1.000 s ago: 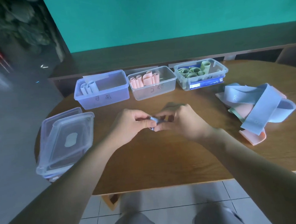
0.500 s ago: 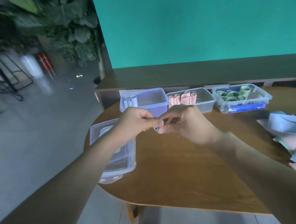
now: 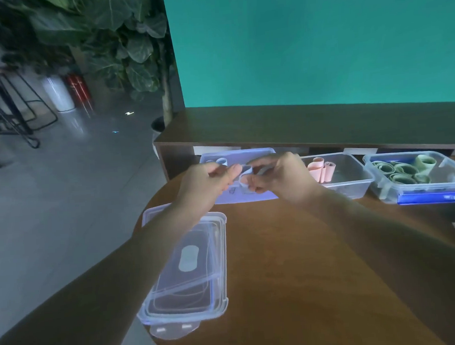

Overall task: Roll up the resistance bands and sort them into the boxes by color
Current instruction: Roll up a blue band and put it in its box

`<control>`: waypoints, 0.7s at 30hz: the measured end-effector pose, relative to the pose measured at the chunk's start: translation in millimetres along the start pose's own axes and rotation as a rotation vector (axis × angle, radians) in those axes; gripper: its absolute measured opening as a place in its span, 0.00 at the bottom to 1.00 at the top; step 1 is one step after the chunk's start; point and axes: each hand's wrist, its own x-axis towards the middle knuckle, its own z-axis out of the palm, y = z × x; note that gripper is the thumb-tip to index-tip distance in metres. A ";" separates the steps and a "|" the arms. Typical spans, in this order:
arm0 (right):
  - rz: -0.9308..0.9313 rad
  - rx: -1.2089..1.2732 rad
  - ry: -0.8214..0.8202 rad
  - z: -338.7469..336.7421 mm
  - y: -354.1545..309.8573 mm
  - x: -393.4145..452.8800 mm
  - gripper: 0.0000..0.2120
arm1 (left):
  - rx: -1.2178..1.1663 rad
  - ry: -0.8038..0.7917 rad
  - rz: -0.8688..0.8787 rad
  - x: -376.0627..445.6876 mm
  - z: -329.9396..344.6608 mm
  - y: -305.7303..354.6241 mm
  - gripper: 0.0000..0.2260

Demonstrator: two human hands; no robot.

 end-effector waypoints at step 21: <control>0.332 -0.311 -0.084 32.9 78.0 130.1 0.06 | 0.398 0.216 0.067 66.8 -4.5 -73.0 0.11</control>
